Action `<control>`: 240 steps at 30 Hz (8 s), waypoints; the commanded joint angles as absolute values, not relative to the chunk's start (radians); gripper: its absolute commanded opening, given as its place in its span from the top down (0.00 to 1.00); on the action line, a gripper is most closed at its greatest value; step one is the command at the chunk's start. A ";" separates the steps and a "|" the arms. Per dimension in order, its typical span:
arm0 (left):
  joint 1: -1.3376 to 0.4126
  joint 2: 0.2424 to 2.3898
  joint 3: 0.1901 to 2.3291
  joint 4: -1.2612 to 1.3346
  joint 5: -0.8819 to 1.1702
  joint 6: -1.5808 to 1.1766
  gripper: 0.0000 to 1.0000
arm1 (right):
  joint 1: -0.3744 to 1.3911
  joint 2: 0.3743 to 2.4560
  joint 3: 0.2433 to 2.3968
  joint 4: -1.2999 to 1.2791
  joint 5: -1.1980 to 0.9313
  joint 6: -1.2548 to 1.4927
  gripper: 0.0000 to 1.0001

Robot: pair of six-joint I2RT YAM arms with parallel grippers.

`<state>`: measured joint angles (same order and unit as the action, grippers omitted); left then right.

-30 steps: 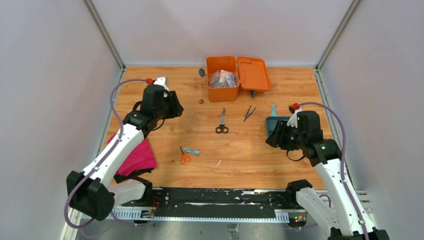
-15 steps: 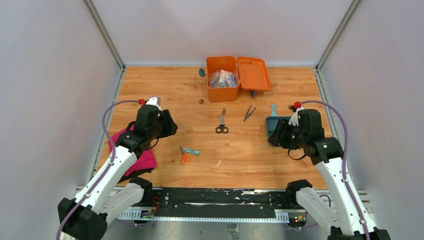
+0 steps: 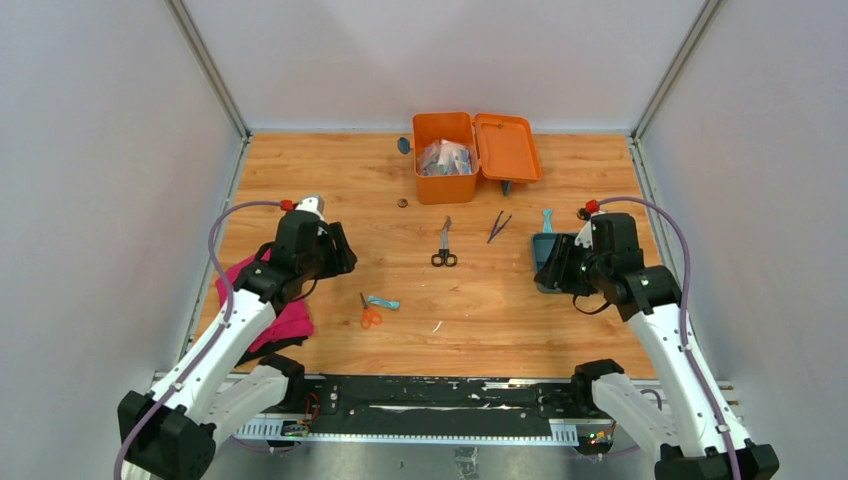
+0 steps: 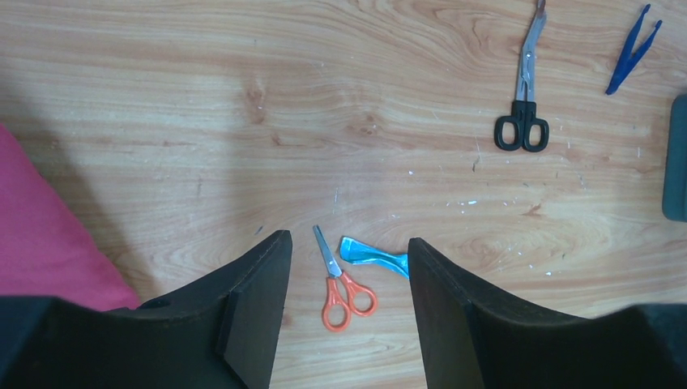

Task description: Organize the medicine kit

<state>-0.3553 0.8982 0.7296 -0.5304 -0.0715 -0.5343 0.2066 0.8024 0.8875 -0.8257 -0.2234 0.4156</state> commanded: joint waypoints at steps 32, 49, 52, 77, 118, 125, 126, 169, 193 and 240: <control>-0.304 1.052 0.883 -0.546 -0.052 -0.405 0.37 | 0.222 0.888 0.883 -0.812 -0.081 0.455 0.47; -0.335 1.408 1.012 -0.257 -0.081 -0.507 0.37 | 0.222 0.836 0.836 -0.808 -0.184 0.473 0.48; -0.342 1.540 1.101 -0.239 -0.109 -0.494 0.38 | 0.222 0.824 0.821 -0.807 -0.193 0.463 0.48; -0.413 2.178 1.717 -0.455 -0.228 -0.443 0.36 | 0.222 0.807 0.755 -0.792 -0.210 0.413 0.48; -0.443 2.281 1.753 -0.463 -0.238 -0.418 0.68 | 0.223 0.817 0.748 -0.786 -0.221 0.408 0.48; -0.443 2.146 1.661 -0.456 -0.256 -0.417 0.71 | 0.222 0.812 0.757 -0.787 -0.223 0.408 0.48; -0.443 2.112 1.639 -0.452 -0.262 -0.415 0.71 | 0.222 0.812 0.760 -0.787 -0.224 0.409 0.48; -0.445 1.069 0.881 -0.543 -0.094 -0.396 0.70 | 0.200 1.359 1.134 -0.712 0.045 0.425 0.51; -0.445 0.980 0.820 -0.575 -0.094 -0.411 0.69 | 0.239 1.661 1.044 -0.647 0.016 0.329 0.44; -0.813 1.145 0.976 -0.561 -0.203 -0.493 0.70 | 0.282 1.013 0.891 -0.722 -0.022 0.495 0.45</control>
